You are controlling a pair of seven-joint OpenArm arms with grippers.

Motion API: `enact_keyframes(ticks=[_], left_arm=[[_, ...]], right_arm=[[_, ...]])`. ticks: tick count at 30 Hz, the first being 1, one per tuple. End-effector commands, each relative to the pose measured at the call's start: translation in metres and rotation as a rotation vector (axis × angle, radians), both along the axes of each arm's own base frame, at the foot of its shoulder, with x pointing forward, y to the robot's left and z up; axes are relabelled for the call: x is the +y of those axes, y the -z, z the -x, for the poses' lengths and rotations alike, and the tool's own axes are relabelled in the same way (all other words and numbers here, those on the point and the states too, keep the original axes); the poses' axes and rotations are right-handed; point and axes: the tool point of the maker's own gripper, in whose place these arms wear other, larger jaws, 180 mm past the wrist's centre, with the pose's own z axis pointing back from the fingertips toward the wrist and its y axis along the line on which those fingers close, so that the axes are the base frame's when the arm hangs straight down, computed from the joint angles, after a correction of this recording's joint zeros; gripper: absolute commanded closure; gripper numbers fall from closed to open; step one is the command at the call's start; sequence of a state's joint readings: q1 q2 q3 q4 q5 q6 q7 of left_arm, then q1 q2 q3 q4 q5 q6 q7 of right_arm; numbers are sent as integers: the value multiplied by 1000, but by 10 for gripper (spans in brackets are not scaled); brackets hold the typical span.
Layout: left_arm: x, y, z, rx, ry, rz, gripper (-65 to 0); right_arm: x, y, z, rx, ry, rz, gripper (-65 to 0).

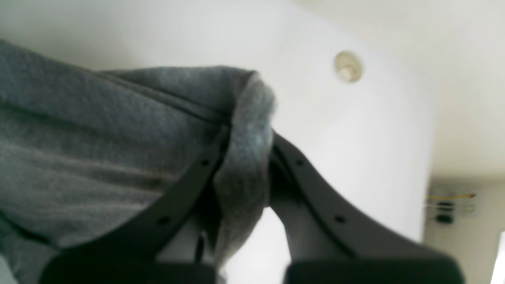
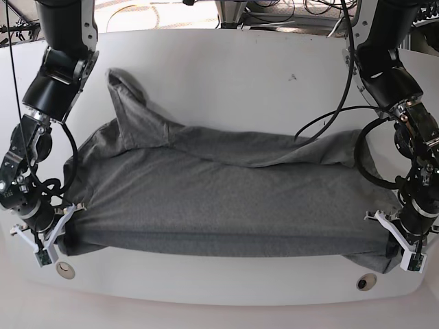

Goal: Fold the T-shirt properly
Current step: 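Lift the T-shirt with both grippers, raising the grasped edge high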

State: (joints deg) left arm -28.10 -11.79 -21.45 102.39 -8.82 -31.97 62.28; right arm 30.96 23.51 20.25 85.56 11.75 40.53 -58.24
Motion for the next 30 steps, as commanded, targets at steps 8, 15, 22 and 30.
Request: enact_keyframes(ticks=[8,15,22,30], left_arm=[[18,-115,-6,-210,-90,-45,0],[26,-202,-5,-390,-111,-43,0],[29,-264,-13,-470,-93,-20,0],[30,-283,-16,-492,-79,0,0]], right_arm=[[-19,-127,-28,-189,25,164,-2],[-20,-227,-32,-332,44,266,-2],[-4,-315,-25,-464,30,372,-2],[-4,-343,-16,-500,55,394,-2]])
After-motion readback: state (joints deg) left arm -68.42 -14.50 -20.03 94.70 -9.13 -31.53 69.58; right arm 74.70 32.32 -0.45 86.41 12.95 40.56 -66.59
